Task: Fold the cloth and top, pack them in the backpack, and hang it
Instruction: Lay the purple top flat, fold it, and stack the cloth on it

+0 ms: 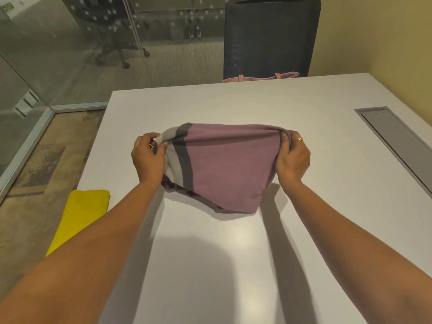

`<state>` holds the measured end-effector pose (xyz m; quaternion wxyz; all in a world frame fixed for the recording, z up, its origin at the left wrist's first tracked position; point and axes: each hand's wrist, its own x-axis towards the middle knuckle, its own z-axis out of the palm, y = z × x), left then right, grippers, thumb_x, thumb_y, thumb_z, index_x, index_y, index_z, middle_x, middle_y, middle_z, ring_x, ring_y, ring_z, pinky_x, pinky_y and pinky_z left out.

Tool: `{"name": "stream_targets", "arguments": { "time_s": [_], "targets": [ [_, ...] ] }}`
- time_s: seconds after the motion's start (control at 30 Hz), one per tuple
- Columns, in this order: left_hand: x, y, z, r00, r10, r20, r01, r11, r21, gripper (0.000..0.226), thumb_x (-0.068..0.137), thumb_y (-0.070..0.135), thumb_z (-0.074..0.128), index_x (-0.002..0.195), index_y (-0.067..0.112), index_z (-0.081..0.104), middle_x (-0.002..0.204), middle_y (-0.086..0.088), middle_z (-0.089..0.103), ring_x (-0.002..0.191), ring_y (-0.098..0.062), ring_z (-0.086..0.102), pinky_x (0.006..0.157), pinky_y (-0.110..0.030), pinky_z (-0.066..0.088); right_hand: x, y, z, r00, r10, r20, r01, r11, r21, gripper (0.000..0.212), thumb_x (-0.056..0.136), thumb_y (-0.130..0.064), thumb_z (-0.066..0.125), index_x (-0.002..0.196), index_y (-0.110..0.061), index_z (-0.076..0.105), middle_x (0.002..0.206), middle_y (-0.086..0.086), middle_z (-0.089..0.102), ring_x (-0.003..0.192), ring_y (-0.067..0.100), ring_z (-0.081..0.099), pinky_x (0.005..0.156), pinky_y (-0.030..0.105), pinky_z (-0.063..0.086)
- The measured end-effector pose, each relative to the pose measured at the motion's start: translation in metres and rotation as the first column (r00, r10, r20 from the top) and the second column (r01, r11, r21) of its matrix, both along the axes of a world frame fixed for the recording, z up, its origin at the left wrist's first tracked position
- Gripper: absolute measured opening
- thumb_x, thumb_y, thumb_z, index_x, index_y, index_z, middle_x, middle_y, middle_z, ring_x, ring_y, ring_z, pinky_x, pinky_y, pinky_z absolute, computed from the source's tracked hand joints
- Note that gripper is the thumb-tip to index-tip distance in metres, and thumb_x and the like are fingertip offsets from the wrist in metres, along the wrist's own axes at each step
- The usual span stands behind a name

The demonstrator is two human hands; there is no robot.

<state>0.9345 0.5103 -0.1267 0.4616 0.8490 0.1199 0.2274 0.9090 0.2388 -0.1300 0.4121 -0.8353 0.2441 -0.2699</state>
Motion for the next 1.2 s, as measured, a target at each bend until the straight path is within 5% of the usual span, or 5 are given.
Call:
{"name": "stream_targets", "arguments": {
  "time_s": [0.3,0.57,0.83,1.0,1.2],
  "targets": [
    [-0.027,-0.023,-0.029,0.832,-0.507,-0.224,0.391,0.823,-0.411,0.015,0.085,0.006,0.064,0.091,0.019,0.060,0.066,-0.003,0.058,0.056,-0.012,0.056,0.060,-0.024,0.047,-0.014,0.012,-0.022,0.962,0.262,-0.074,-0.272,0.936,-0.225,0.021,0.089,-0.027,0.056,0.102,-0.012,0.063,0.104,0.007,0.056,0.096,0.023,0.053,0.083,0.033,0.039],
    [-0.039,-0.012,-0.049,0.968,-0.145,-0.206,0.129,0.988,-0.091,0.035,0.087,-0.012,0.040,0.113,0.004,0.057,0.110,-0.011,0.061,0.101,-0.024,0.056,0.090,-0.029,0.044,-0.041,0.067,-0.064,0.489,0.381,-0.785,-0.872,0.242,-0.425,0.066,0.084,-0.046,0.057,0.139,-0.016,0.034,0.146,0.005,0.031,0.132,0.026,0.028,0.103,0.046,0.023],
    [-0.042,0.009,-0.074,0.775,-0.304,-0.554,0.465,0.868,0.174,0.100,0.063,0.018,0.078,0.145,0.027,0.021,0.149,0.002,0.031,0.135,-0.023,0.031,0.103,-0.045,0.038,-0.025,0.048,-0.030,0.814,0.536,-0.222,-0.555,0.831,-0.029,0.030,0.097,-0.009,0.037,0.118,-0.004,0.057,0.104,0.016,0.065,0.096,0.031,0.059,0.074,0.024,0.036],
    [-0.035,0.006,-0.046,0.949,-0.231,-0.214,0.223,0.973,-0.063,0.008,0.090,0.013,0.057,0.094,0.013,0.063,0.089,-0.009,0.064,0.086,-0.022,0.059,0.067,-0.020,0.042,0.007,0.033,0.025,0.907,0.421,0.011,-0.413,0.885,0.215,0.023,0.098,-0.012,0.037,0.105,-0.006,0.058,0.101,0.006,0.057,0.095,0.019,0.052,0.081,0.023,0.039],
    [0.005,0.015,0.015,0.958,-0.279,0.066,0.286,0.945,-0.157,0.019,0.095,0.016,0.050,0.078,0.009,0.055,0.071,-0.004,0.053,0.074,-0.014,0.047,0.065,-0.027,0.037,0.036,0.013,0.051,0.976,0.206,0.071,-0.218,0.915,0.339,0.016,0.092,-0.021,0.051,0.100,-0.013,0.062,0.096,0.002,0.060,0.094,0.020,0.057,0.084,0.032,0.049]
  ]
}}
